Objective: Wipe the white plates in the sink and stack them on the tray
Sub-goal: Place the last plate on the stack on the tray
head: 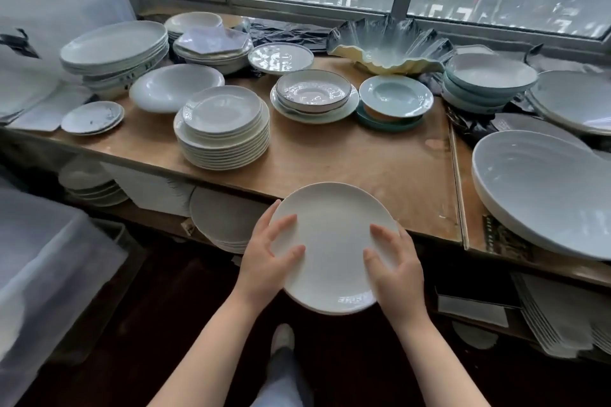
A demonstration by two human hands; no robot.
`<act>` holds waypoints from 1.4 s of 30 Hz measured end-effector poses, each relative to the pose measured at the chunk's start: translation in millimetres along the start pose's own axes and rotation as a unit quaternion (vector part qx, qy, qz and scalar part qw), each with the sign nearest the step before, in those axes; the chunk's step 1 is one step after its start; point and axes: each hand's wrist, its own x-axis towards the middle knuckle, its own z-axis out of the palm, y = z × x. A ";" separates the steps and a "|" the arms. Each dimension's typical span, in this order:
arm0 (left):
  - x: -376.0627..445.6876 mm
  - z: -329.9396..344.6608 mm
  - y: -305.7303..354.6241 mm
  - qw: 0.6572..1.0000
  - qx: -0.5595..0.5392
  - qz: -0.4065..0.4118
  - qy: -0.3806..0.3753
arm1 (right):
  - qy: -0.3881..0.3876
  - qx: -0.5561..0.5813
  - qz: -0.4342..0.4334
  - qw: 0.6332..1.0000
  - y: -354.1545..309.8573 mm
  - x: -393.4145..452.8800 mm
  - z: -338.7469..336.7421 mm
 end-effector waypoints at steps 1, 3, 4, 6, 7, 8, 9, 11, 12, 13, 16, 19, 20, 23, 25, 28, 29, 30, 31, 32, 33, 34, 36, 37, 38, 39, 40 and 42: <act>13.7 -1.8 0.1 1.000 0.001 0.001 -0.004 | 0.001 -0.002 0.002 1.000 -1.7 10.4 5.2; 42.8 -4.7 0.3 1.000 0.003 0.004 -0.014 | 0.009 -0.001 0.008 1.000 -4.8 33.7 15.6; 54.8 -6.3 1.3 1.000 0.002 0.007 -0.015 | 0.013 -0.001 0.011 1.000 -7.3 43.3 20.8; 83.0 -10.5 1.0 1.000 0.005 0.012 -0.019 | 0.019 -0.002 0.014 1.000 -11.0 65.0 33.0; 98.6 -13.1 -0.3 1.000 0.010 0.015 -0.021 | 0.023 0.002 0.015 1.000 -12.3 76.9 40.2; 111.8 -15.1 -1.0 0.999 0.015 0.017 -0.025 | 0.026 0.006 0.017 0.999 -13.6 87.1 46.0; 126.3 -16.9 -2.2 0.999 0.019 0.017 -0.030 | 0.028 0.010 0.020 0.999 -15.4 98.3 52.3; 152.3 -20.0 -4.7 0.999 0.026 0.021 -0.040 | 0.034 0.006 0.019 0.999 -18.5 117.9 64.0; 165.5 -21.3 -6.1 0.998 0.027 0.023 -0.047 | 0.042 0.002 0.014 0.999 -19.8 127.2 69.8; 175.5 -22.2 -7.2 0.998 0.027 0.026 -0.054 | 0.051 -0.003 0.010 0.999 -20.2 133.5 74.1; 204.9 -20.9 -15.6 0.997 0.027 0.028 -0.069 | 0.062 -0.009 0.016 0.998 -12.3 156.6 84.7; 224.9 -17.2 -25.2 0.997 0.024 0.026 -0.071 | 0.066 -0.015 0.026 0.997 -4.8 175.7 91.9; 231.3 -15.3 -27.2 0.997 0.028 0.028 -0.072 | 0.066 -0.020 0.027 0.997 -2.5 182.4 94.1; 249.2 -9.4 -31.2 0.996 0.030 0.019 -0.086 | 0.064 -0.034 0.036 0.997 6.5 199.8 98.0; 259.9 -5.5 -35.6 0.995 0.036 0.022 -0.089 | 0.056 -0.043 0.040 0.997 12.2 210.7 99.7; 274.0 -0.3 -42.9 0.995 0.035 0.020 -0.088 | 0.051 -0.052 0.041 0.997 20.7 226.5 103.2; 278.1 0.7 -45.0 0.995 0.036 0.020 -0.088 | 0.054 -0.054 0.040 0.996 22.7 230.6 104.8; 283.0 2.3 -47.2 0.995 0.037 0.016 -0.089 | 0.057 -0.054 0.040 0.996 25.8 235.7 107.0; 287.7 3.7 -49.8 0.995 0.037 0.011 -0.089 | 0.057 -0.056 0.042 0.996 29.2 240.8 109.2; 292.1 5.4 -52.4 0.995 0.039 0.007 -0.091 | 0.055 -0.059 0.044 0.996 33.0 245.6 111.6; 295.7 7.0 -55.4 0.995 0.043 0.006 -0.092 | 0.053 -0.063 0.045 0.996 37.3 250.3 113.4; 298.6 8.4 -59.0 0.995 0.047 0.005 -0.092 | 0.052 -0.067 0.043 0.995 41.4 254.2 115.1; 304.4 10.4 -67.2 0.995 0.045 -0.003 -0.088 | 0.046 -0.070 0.041 0.996 49.5 261.2 118.6; 306.4 10.7 -70.3 0.995 0.043 -0.008 -0.087 | 0.042 -0.072 0.041 0.996 53.4 263.5 120.4; 308.8 11.6 -72.8 0.995 0.044 -0.011 -0.088 | 0.038 -0.071 0.042 0.996 57.3 266.1 122.5; 310.6 12.4 -75.4 0.995 0.047 -0.013 -0.090 | 0.035 -0.072 0.045 0.996 60.7 268.0 124.2; 312.6 13.4 -78.4 0.995 0.050 -0.016 -0.090 | 0.034 -0.075 0.046 0.996 64.0 269.9 125.9; 316.0 14.5 -84.2 0.994 0.052 -0.022 -0.090 | 0.036 -0.084 0.044 0.995 69.1 273.2 129.0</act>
